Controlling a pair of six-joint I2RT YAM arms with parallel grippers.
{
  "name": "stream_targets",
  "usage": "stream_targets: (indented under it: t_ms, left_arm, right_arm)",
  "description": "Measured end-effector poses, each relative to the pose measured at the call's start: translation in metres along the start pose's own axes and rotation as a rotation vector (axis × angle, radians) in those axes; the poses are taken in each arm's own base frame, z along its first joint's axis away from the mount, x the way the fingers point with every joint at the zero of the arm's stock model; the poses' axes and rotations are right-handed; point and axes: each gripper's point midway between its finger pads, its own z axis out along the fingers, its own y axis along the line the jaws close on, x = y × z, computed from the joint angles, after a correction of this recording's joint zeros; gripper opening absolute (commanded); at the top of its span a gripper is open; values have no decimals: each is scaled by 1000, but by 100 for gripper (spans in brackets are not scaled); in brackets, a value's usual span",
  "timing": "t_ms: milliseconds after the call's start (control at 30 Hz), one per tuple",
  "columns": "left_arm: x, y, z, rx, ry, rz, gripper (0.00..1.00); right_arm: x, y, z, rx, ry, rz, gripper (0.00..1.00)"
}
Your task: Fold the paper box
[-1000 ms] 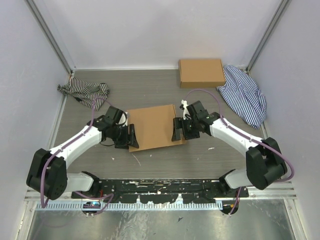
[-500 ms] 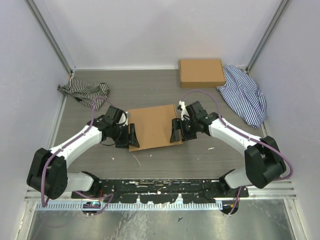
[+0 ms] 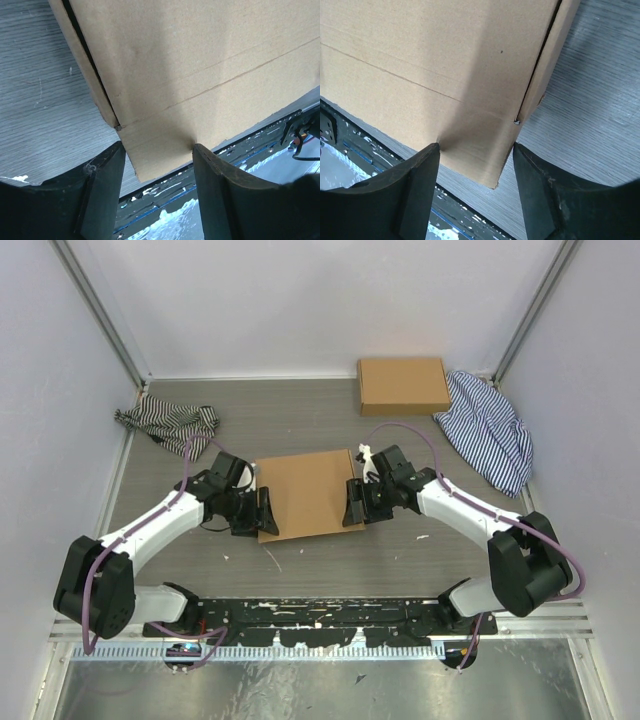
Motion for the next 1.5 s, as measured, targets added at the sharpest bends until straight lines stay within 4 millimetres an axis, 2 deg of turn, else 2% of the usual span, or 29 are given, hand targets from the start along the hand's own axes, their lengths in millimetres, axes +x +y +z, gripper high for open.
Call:
stream_targets:
  t_ms: [200,767,1033,1500]
  left_arm:
    - [0,0,1,2,-3,1,59]
    - [2,2,4,4,-1,1,56]
    - [4,9,6,-23,-4,0,51]
    - [5,19,15,-64,-42,-6,48]
  right_arm:
    - [-1,-5,2,24,-12,1,60]
    - [-3,-15,8,60,-49,3,59]
    - [0,-17,11,59,-54,4,58]
    - [5,-20,16,70,-56,8,57]
